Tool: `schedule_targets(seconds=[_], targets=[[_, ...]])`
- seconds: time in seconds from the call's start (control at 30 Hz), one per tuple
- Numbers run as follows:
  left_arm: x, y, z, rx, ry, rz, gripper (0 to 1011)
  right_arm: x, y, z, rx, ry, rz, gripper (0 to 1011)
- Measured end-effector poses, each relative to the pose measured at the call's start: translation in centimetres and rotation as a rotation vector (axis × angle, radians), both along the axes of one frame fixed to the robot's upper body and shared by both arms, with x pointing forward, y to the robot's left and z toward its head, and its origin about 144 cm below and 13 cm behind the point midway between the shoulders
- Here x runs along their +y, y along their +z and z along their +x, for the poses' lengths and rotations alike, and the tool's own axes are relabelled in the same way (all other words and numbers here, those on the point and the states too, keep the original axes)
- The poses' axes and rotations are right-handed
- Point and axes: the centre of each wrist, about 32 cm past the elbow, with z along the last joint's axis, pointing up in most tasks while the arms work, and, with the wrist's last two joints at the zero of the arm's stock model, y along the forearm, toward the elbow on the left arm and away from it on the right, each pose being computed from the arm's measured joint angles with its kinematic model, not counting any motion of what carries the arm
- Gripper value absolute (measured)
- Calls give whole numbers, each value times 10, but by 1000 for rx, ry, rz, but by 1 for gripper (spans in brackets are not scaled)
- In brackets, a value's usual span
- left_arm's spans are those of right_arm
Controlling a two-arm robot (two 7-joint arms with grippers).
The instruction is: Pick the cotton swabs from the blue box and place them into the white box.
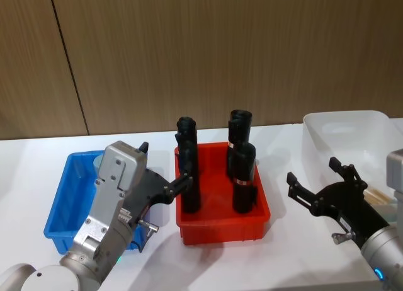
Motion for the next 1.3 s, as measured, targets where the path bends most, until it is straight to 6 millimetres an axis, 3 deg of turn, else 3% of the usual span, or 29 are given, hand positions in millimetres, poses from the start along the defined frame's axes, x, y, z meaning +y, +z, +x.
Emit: schedule_targets(seconds=[0.4, 1.3], targets=[[0, 0, 0, 0, 0, 0, 1004, 2, -1, 12, 23, 19, 4, 1001], [0, 0, 0, 1, 0, 0, 1004, 14, -14, 97, 159, 143, 28, 1001]])
